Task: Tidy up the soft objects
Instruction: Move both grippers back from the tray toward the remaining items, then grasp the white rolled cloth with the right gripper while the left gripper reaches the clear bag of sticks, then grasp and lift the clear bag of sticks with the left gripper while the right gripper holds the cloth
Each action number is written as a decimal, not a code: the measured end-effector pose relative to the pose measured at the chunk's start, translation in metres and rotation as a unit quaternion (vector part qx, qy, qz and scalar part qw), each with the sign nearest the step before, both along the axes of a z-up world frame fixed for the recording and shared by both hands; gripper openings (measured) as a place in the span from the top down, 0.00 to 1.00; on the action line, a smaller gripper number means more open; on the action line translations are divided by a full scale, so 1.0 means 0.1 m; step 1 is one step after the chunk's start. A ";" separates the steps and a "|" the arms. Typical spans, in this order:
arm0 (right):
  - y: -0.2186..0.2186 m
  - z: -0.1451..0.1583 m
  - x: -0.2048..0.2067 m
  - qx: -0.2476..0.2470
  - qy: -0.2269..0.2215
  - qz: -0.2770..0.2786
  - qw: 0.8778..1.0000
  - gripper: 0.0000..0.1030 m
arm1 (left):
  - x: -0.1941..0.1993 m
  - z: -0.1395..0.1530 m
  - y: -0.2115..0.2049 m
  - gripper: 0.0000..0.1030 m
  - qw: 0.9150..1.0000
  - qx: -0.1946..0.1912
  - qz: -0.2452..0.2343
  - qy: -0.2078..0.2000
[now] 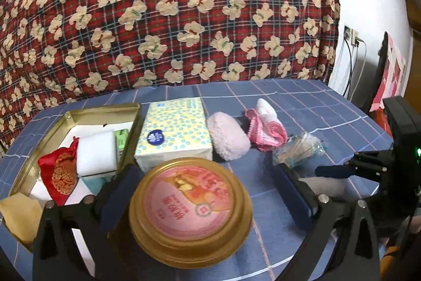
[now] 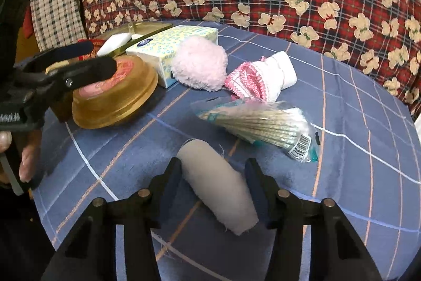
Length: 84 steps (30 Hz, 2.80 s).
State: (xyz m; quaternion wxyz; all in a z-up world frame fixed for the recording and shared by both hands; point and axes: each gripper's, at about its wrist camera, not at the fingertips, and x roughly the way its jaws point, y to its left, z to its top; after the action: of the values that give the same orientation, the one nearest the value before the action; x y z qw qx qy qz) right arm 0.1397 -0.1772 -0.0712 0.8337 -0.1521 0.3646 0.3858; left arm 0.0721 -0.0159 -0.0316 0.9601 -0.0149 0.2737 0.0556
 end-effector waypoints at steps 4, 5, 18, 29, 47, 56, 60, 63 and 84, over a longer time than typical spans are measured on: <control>-0.03 -0.01 0.08 0.018 0.023 -0.008 1.000 0.49 | 0.04 -0.02 -0.06 0.01 1.000 0.002 -0.007 0.006; -0.03 -0.01 0.07 0.018 0.023 -0.006 1.000 0.49 | 0.05 -0.03 -0.07 0.01 1.000 0.002 -0.008 0.007; -0.43 0.20 0.05 0.097 -0.026 -0.092 0.991 0.66 | 0.19 0.01 -0.34 0.01 0.999 0.023 -0.039 0.006; -0.89 0.27 0.36 0.135 -0.043 -0.251 0.958 0.66 | 0.65 -0.14 -0.92 0.18 0.991 0.040 -0.116 0.054; -0.84 0.26 0.58 0.129 -0.057 -0.295 0.945 0.66 | 1.04 -0.34 -0.99 0.68 0.976 -0.014 -0.185 0.114; -0.90 0.25 0.62 0.152 -0.044 -0.307 0.938 0.66 | 1.07 -0.33 -0.82 0.75 0.972 -0.074 -0.193 0.114; -0.90 0.25 0.62 0.156 -0.041 -0.306 0.938 0.66 | 1.07 -0.33 -0.83 0.76 0.972 -0.072 -0.193 0.115; -0.89 0.24 0.63 0.155 -0.037 -0.298 0.941 0.66 | 1.06 -0.33 -0.83 0.77 0.972 -0.070 -0.191 0.115; -0.94 0.36 0.51 0.220 -0.081 -0.317 0.919 0.66 | 0.81 -0.06 -0.55 0.81 0.983 -0.081 -0.158 0.035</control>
State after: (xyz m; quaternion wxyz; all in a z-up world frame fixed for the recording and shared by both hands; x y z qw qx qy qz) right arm 0.1903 -0.2716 -0.0347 0.9516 0.1276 0.2307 0.1580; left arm 0.1526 -0.0711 -0.0375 0.9421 -0.0477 0.3101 -0.1186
